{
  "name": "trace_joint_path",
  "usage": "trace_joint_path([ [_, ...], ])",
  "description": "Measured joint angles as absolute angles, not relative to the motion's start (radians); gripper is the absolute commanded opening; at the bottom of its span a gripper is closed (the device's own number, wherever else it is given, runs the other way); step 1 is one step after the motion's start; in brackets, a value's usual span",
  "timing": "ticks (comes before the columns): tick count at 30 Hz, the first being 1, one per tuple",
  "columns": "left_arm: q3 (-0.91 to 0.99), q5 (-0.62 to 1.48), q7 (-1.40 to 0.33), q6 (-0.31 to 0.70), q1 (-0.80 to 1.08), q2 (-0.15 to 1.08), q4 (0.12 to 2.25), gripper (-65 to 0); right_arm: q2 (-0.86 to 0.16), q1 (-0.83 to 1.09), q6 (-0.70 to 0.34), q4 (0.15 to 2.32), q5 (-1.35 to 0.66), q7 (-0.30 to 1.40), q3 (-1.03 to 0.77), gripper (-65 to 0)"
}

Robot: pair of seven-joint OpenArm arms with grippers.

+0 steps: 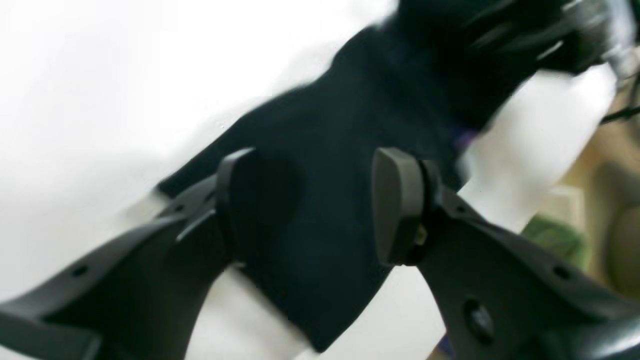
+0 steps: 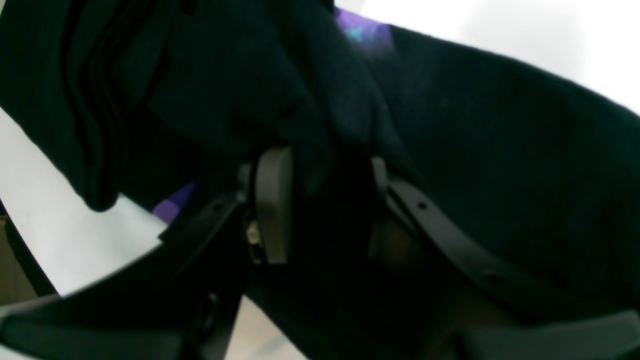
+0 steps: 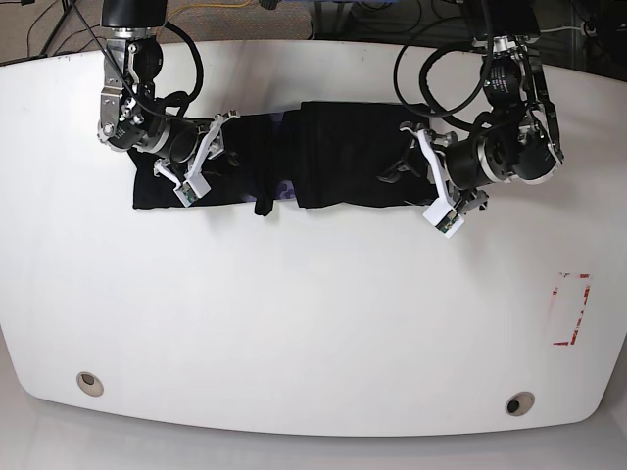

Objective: Layout the t-shirt on the table in an organized manner, then fold the t-shirt properly
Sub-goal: 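Fold the strip end with the left gripper inward toward the middle, then release the left gripper and press the folded end flat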

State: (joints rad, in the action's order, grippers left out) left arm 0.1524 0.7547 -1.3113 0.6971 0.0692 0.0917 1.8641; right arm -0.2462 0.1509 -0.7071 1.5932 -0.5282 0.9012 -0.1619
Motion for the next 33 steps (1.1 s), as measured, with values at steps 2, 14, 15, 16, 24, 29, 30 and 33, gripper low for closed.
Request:
trace_joint_path([
  [2,0.149,0.76,-1.272,0.697,0.075,0.113,1.864,-38.1,-0.246,0.151,-0.707,1.593,-0.528,0.901,-0.162,-45.5],
  [14,0.143,0.765,-1.124,0.697,0.115,0.198,1.734,-60.3,-0.244,0.134,-0.707,1.593,-0.523,0.919,-0.159,-45.5],
  [15,0.143,0.765,-1.12,0.696,0.118,0.198,1.724,-60.3,-0.244,0.134,-0.707,1.593,-0.523,0.919,-0.159,-45.5],
  [16,0.143,0.765,-1.114,0.696,0.12,0.201,1.699,-60.3,-0.244,0.134,-0.707,1.593,-0.523,0.919,-0.159,-45.5],
  [24,0.078,0.768,-1.102,0.694,0.12,0.24,1.583,-60.3,-0.244,0.135,-0.702,1.634,-0.501,0.944,-0.157,-45.5],
  [29,0.058,0.768,-1.101,0.694,0.121,0.236,1.566,-60.3,-0.243,0.138,-0.696,1.668,-0.493,0.948,-0.157,-45.5],
  [30,0.058,0.768,-1.1,0.694,0.121,0.236,1.563,-60.3,-0.241,0.138,-0.696,1.675,-0.493,0.949,-0.157,-45.5],
  [33,0.058,0.772,-1.079,0.696,0.115,0.237,1.541,-60.3,-0.221,0.137,-0.696,1.7,-0.482,0.954,-0.162,-45.2],
])
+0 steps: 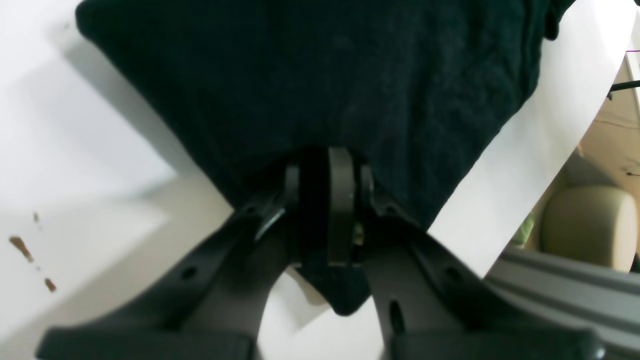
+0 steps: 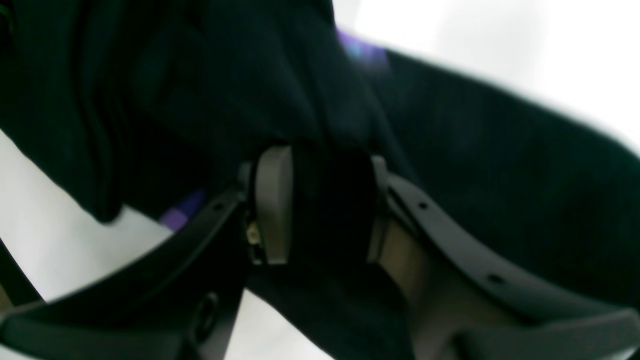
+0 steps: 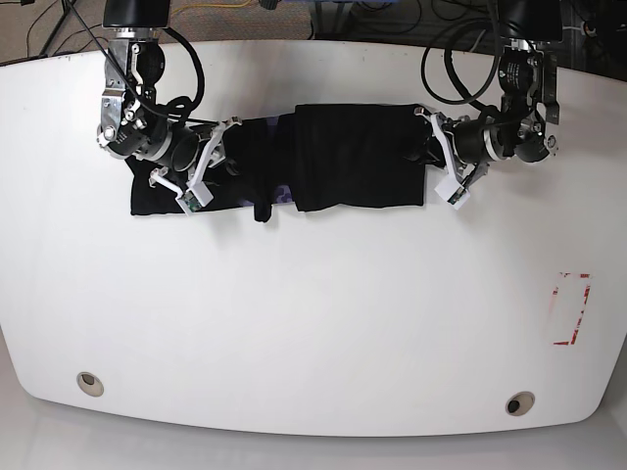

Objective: Layout the t-shirt on the table in an organized manner, then fold the t-shirt properly
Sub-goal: 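Release the left gripper and press the folded end flat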

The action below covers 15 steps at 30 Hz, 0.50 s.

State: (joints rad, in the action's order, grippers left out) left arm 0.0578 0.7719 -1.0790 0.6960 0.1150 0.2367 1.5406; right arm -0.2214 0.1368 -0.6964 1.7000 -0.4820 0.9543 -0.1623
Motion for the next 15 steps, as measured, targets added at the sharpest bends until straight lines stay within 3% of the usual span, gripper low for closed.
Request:
trace_joint_path([
  [9,0.058,0.705,-1.023,0.709,0.062,0.228,1.425,-60.1,-0.203,0.128,-0.696,1.832,-0.485,1.06,-0.16,-43.8],
  [15,0.064,0.634,-0.975,0.72,0.038,0.205,1.384,-60.1,-0.17,0.114,-0.698,1.941,-0.496,1.089,-0.187,-27.7],
])
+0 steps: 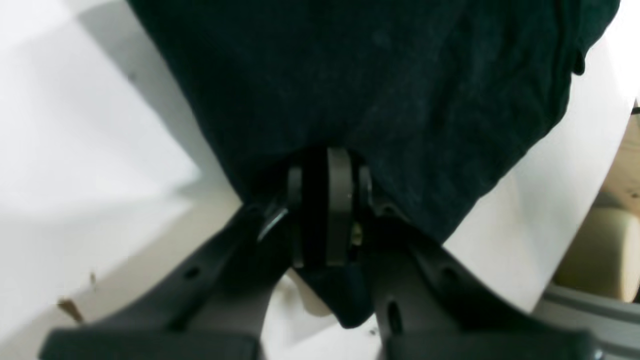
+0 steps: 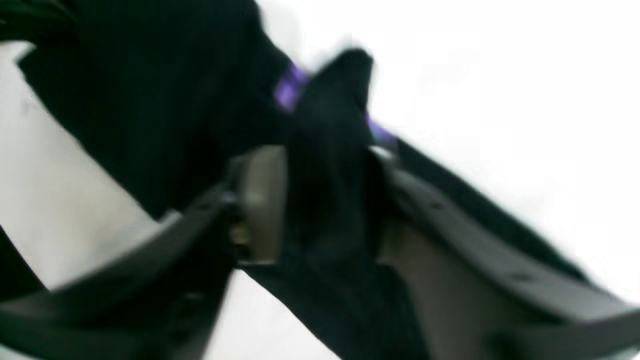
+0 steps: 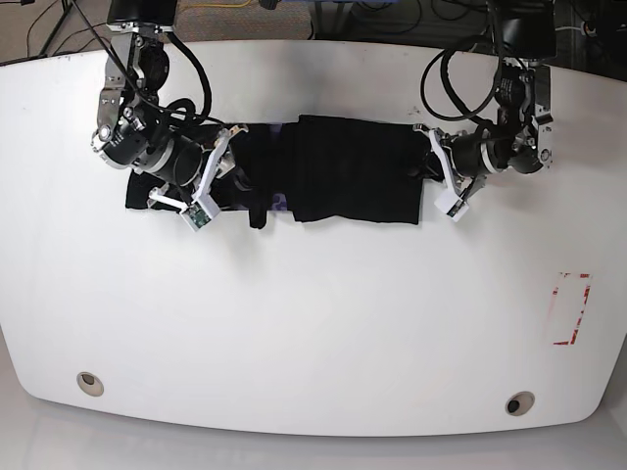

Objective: Layout the t-shirt on the table in an organized manner, then fold the t-shirt properly
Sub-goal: 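Release the left gripper and press the folded end flat, then move the right gripper to the folded end and grasp it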

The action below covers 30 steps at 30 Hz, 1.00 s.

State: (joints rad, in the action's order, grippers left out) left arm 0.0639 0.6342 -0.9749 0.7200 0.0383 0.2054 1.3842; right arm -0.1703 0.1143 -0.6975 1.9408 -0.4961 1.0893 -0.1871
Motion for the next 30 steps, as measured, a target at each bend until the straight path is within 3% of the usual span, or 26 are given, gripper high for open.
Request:
trace_joint_path([
  [4,0.064,0.609,-0.974,0.725,0.029,0.202,1.381,-60.1,-0.157,0.097,-0.705,1.965,-0.517,1.134,-0.249,-16.6],
  [6,0.064,0.608,-0.974,0.725,0.027,0.203,1.379,-60.1,-0.15,0.081,-0.702,1.963,-0.5,1.16,-0.295,-14.7],
  [20,0.065,0.6,-0.968,0.725,0.022,0.204,1.377,-60.1,-0.13,0.005,-0.696,1.924,-0.496,1.285,-0.64,-14.7],
  [30,0.067,0.598,-0.966,0.725,0.022,0.207,1.376,-60.1,-0.165,-0.037,-0.698,1.69,-0.5,1.291,-0.796,-14.7],
])
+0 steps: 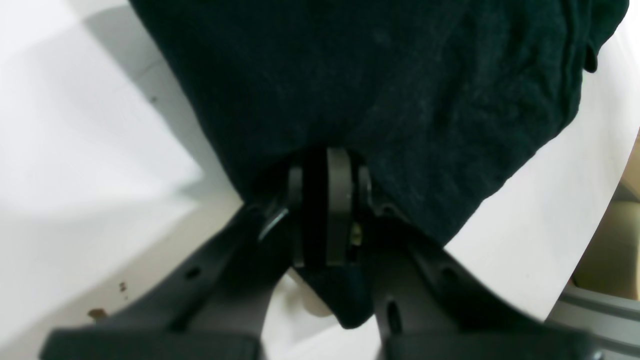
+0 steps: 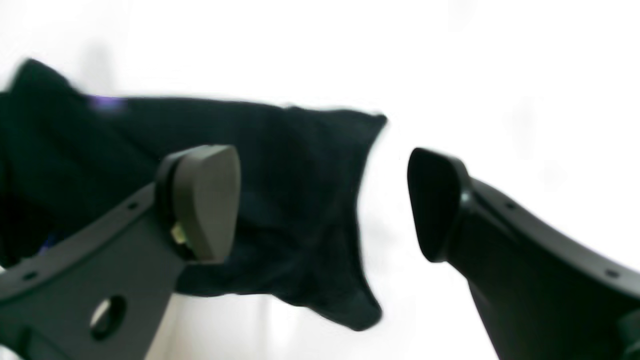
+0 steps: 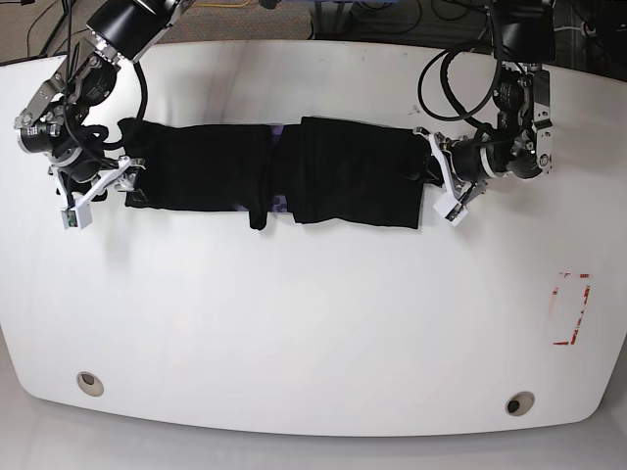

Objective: Layout the t-shirt on the table in an organized manner, then fold the t-shirt properly
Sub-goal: 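Move the right gripper to the folded end and grasp it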

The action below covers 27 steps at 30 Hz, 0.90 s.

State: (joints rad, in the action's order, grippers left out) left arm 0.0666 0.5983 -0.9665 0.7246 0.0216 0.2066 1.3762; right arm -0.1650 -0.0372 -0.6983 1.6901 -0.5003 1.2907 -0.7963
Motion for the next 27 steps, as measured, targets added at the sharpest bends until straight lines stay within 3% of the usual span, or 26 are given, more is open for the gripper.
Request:
trace_joint_path([
  [9,0.068,0.596,-0.966,0.725,0.022,0.206,1.376,-60.1,-0.203,-0.054,-0.693,1.501,-0.489,1.291,-0.876,-14.7],
  [27,0.069,0.595,-0.963,0.725,0.022,0.207,1.376,-60.1,-0.086,-0.033,-0.7,1.498,-0.501,1.223,-0.784,-14.9],
])
